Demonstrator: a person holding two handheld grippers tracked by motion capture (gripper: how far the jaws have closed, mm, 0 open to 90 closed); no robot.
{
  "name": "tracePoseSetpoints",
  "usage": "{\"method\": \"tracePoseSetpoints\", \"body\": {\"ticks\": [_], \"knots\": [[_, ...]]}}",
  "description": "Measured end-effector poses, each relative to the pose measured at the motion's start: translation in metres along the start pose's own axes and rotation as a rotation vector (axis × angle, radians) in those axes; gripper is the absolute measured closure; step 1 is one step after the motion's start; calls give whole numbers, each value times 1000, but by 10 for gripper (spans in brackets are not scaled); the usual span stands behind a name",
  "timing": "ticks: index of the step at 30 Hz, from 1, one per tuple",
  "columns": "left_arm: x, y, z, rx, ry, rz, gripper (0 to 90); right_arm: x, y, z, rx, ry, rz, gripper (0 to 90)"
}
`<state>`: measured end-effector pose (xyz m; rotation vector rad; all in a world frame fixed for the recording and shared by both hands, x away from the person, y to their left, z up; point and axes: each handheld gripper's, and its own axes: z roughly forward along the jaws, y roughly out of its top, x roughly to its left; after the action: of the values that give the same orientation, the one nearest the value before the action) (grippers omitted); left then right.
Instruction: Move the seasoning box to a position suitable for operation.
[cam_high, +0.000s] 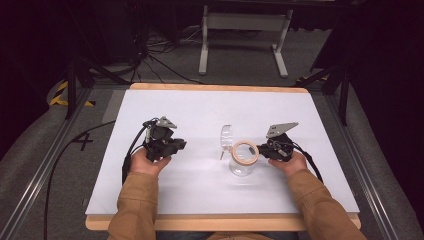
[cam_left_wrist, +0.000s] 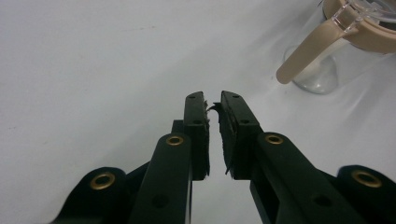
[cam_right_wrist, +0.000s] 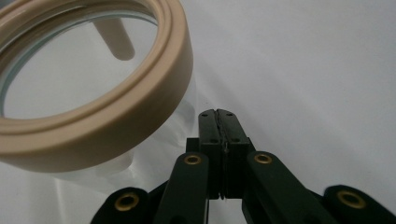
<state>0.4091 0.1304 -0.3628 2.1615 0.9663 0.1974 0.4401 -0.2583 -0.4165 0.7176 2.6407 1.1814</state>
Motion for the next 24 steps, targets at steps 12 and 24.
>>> {"method": "tracePoseSetpoints", "body": {"ticks": [12, 24], "knots": [[-1, 13, 9, 18, -14, 27, 809, 16, -5, -9, 24, 11, -19, 897], [-6, 28, 22, 36, -48, 37, 803, 41, -10, -14, 57, 21, -62, 896]]}}
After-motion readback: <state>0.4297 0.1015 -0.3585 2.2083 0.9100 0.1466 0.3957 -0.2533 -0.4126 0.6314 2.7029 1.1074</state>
